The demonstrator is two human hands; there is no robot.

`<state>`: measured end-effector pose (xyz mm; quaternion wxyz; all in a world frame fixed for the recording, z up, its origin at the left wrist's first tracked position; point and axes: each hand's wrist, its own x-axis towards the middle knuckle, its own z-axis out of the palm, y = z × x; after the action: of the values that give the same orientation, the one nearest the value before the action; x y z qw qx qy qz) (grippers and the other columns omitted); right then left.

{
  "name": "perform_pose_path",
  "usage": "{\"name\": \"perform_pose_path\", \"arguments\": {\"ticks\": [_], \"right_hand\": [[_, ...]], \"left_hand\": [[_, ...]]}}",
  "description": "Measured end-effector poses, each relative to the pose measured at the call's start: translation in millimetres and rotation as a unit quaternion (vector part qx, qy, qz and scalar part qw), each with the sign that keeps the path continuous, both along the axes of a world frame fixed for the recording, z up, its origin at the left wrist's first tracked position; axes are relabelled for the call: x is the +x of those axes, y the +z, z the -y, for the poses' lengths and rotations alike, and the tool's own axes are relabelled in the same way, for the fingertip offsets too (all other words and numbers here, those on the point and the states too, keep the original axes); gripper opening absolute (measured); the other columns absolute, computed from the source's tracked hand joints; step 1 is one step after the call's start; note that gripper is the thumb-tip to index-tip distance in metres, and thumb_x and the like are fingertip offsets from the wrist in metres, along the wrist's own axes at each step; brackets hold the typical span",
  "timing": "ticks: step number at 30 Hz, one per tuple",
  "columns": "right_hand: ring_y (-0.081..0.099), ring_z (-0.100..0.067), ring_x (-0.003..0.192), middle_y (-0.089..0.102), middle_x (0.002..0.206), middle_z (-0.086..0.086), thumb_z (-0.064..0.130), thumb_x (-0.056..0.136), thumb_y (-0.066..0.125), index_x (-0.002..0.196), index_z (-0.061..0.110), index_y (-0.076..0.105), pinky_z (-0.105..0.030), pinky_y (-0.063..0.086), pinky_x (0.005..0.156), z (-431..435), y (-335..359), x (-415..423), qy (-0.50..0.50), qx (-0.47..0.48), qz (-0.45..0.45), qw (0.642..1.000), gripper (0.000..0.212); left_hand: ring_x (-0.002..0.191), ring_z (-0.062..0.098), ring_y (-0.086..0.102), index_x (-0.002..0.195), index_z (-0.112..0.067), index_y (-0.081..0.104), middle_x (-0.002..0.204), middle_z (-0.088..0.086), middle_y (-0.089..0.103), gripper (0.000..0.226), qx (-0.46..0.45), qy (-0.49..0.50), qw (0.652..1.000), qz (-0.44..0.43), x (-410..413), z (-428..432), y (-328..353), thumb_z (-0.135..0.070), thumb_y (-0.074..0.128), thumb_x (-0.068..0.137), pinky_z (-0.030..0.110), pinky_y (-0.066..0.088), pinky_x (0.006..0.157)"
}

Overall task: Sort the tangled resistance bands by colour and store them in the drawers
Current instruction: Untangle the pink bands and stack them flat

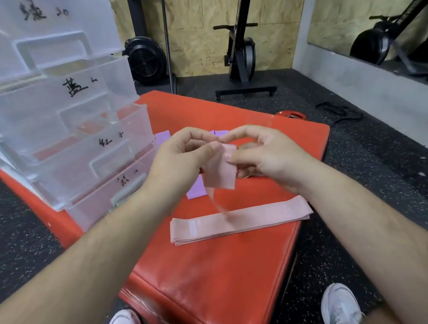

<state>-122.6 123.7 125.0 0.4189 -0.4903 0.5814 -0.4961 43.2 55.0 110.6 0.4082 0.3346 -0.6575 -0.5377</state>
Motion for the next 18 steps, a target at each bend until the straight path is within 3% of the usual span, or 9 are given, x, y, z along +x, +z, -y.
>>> {"name": "perform_pose_path", "arguments": {"ticks": [3, 6, 8, 10, 13, 16, 18], "right_hand": [[0.071, -0.017, 0.068, 0.075, 0.082, -0.008, 0.003, 0.091, 0.069, 0.1, 0.013, 0.073, -0.029, 0.055, 0.064, 3.3, -0.2, -3.3, -0.05, -0.025, 0.036, 0.998, 0.014], [0.075, -0.021, 0.08, 0.077, 0.095, -0.012, 0.003, 0.094, 0.065, 0.101, 0.007, 0.073, -0.028, 0.059, 0.067, 7.6, -1.0, -6.5, -0.047, -0.019, 0.095, 0.994, 0.011], [0.076, -0.027, 0.091, 0.076, 0.102, -0.018, -0.001, 0.095, 0.059, 0.105, 0.002, 0.072, -0.032, 0.062, 0.074, 11.3, -2.0, -8.5, -0.052, -0.006, 0.122, 0.991, 0.017], [0.074, -0.03, 0.099, 0.074, 0.108, -0.022, -0.012, 0.09, 0.046, 0.108, -0.003, 0.072, -0.034, 0.061, 0.079, 13.9, -3.0, -11.7, -0.036, -0.001, 0.141, 0.989, 0.032], [0.071, -0.021, 0.102, 0.073, 0.117, -0.015, -0.015, 0.086, 0.043, 0.117, 0.0, 0.07, -0.028, 0.058, 0.08, 15.7, -7.1, -15.8, 0.054, 0.0, 0.062, 0.997, 0.044], [0.06, -0.014, 0.084, 0.071, 0.099, -0.003, 0.014, 0.097, 0.061, 0.111, 0.012, 0.074, -0.027, 0.05, 0.074, 17.1, -16.1, -15.8, 0.051, 0.015, -0.04, 0.998, 0.019], [0.05, -0.012, 0.073, 0.062, 0.089, -0.003, 0.029, 0.1, 0.061, 0.103, 0.012, 0.074, -0.029, 0.042, 0.072, 18.3, -20.9, -14.3, 0.003, 0.016, -0.097, 0.995, 0.022]], "left_hand": [[0.079, 0.025, 0.068, 0.1, -0.028, 0.07, 0.106, 0.01, 0.071, 0.024, -0.01, -0.055, 0.998, 0.017, 2.0, -2.0, 2.5, -0.016, 0.078, 0.081, 0.042, 0.055, 0.076], [0.083, 0.028, 0.068, 0.112, -0.041, 0.063, 0.103, 0.001, 0.066, 0.051, -0.1, -0.065, 0.983, 0.143, 2.6, -9.2, 1.1, -0.015, 0.084, 0.074, 0.043, 0.059, 0.077], [0.078, 0.012, 0.064, 0.117, -0.04, 0.06, 0.1, -0.009, 0.061, 0.053, -0.166, -0.034, 0.966, 0.195, 1.4, -8.7, -3.0, -0.014, 0.081, 0.076, 0.026, 0.054, 0.072], [0.076, 0.005, 0.059, 0.113, -0.036, 0.063, 0.099, -0.01, 0.06, 0.038, -0.203, -0.001, 0.963, 0.178, -0.2, -5.4, -6.4, -0.018, 0.077, 0.082, 0.02, 0.049, 0.07], [0.07, 0.009, 0.051, 0.093, -0.031, 0.07, 0.087, -0.006, 0.054, 0.002, -0.209, 0.062, 0.965, 0.143, -4.0, 2.2, -7.8, -0.032, 0.068, 0.092, 0.027, 0.049, 0.071], [0.065, 0.012, 0.046, 0.086, -0.014, 0.071, 0.082, 0.0, 0.047, 0.023, -0.135, 0.089, 0.979, 0.124, -5.8, 6.7, -9.1, -0.036, 0.067, 0.092, 0.035, 0.047, 0.065], [0.062, 0.014, 0.049, 0.089, -0.006, 0.07, 0.077, 0.005, 0.052, 0.029, -0.091, 0.074, 0.985, 0.123, -4.3, 8.8, -9.9, -0.034, 0.066, 0.093, 0.04, 0.049, 0.065]]}}
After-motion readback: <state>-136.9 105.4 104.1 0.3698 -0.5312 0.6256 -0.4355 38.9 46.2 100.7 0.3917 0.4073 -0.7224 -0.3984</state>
